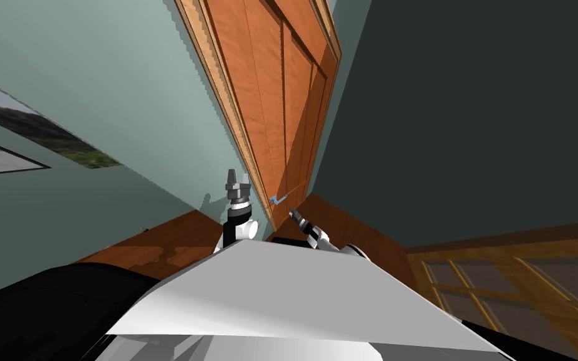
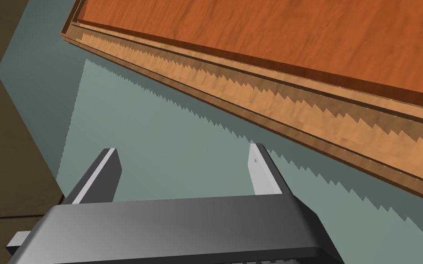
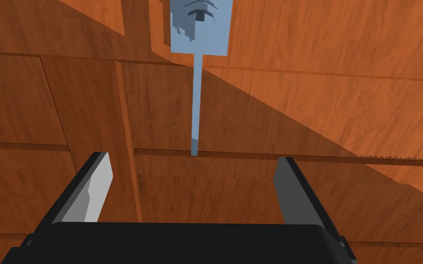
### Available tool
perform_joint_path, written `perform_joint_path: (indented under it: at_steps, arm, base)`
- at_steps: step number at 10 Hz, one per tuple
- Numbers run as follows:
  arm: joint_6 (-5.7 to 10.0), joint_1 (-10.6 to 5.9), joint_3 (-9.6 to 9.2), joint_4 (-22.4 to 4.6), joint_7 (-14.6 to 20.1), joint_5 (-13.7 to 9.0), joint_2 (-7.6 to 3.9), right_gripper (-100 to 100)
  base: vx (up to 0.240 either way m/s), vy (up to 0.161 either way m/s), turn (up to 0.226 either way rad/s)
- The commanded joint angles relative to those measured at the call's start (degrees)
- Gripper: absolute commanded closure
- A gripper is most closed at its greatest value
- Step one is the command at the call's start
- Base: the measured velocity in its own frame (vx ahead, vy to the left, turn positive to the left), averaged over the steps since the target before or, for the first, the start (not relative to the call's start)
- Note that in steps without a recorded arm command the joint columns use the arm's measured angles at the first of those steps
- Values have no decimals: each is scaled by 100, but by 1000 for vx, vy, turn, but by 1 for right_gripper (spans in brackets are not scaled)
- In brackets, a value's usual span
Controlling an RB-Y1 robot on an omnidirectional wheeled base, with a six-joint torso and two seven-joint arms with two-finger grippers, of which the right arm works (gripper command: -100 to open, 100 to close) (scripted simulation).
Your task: Push the door open
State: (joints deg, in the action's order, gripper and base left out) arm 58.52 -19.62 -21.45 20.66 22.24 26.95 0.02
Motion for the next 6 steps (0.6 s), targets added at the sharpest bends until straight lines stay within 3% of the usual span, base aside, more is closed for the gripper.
perform_joint_path:
  at_steps: [1, 2, 6]
  arm:
    - [-134, 105, -49, 176, -102, -136, -105, -100]
    - [-134, 105, -49, 176, -102, -136, -105, -100]
    - [-431, 304, -155, 465, -454, -610, -210, -100]
  base:
    - [64, -105, 132]
    - [44, -68, 16]
    - [71, -71, 131]
